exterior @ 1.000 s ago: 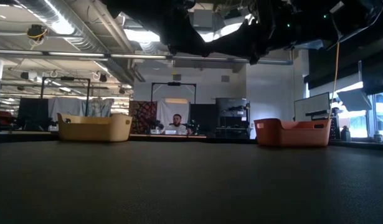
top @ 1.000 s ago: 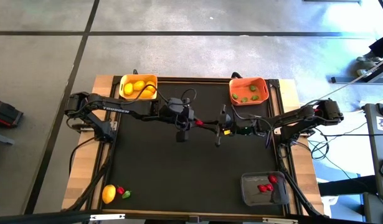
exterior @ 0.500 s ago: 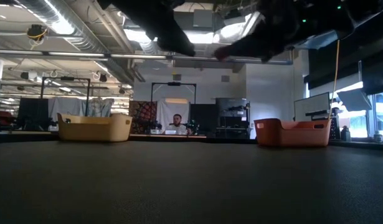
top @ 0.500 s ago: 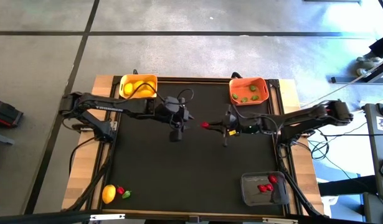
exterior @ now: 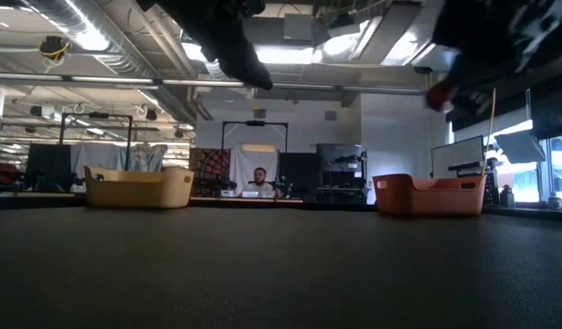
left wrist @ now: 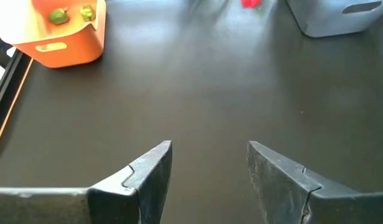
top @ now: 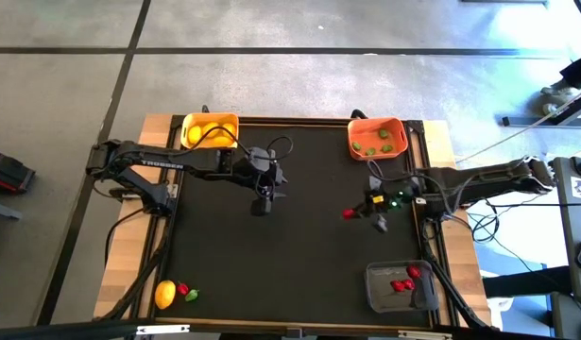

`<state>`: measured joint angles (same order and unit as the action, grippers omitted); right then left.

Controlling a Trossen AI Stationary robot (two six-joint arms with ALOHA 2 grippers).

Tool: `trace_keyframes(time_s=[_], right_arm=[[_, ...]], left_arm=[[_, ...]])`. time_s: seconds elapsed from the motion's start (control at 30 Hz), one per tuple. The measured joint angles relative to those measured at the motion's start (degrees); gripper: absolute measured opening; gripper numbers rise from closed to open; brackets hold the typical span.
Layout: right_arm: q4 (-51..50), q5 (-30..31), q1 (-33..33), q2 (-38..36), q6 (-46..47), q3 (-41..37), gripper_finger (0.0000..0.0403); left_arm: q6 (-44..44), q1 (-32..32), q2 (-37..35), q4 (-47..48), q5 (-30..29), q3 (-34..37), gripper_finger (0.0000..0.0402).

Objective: Sort produce into baskets
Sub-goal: Put the top red chili pepper into the gray bin

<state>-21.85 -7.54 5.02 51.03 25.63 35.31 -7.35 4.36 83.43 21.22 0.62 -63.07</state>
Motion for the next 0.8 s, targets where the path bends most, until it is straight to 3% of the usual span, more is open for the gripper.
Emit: trace_keyframes(time_s=[0.27, 0.8], right_arm=[[-7.9, 4.7, 9.9, -6.7, 12.3, 0.0, 0.0003], [-11.3, 11.0, 34.9, -6.9, 45.3, 0.0, 0.0003]], left_arm=[[0.0, 0.0, 0.0, 0.0, 0.0, 0.0, 0.0203], [-0.2, 0.3, 0.0, 0.0, 0.0, 0.0, 0.0203]])
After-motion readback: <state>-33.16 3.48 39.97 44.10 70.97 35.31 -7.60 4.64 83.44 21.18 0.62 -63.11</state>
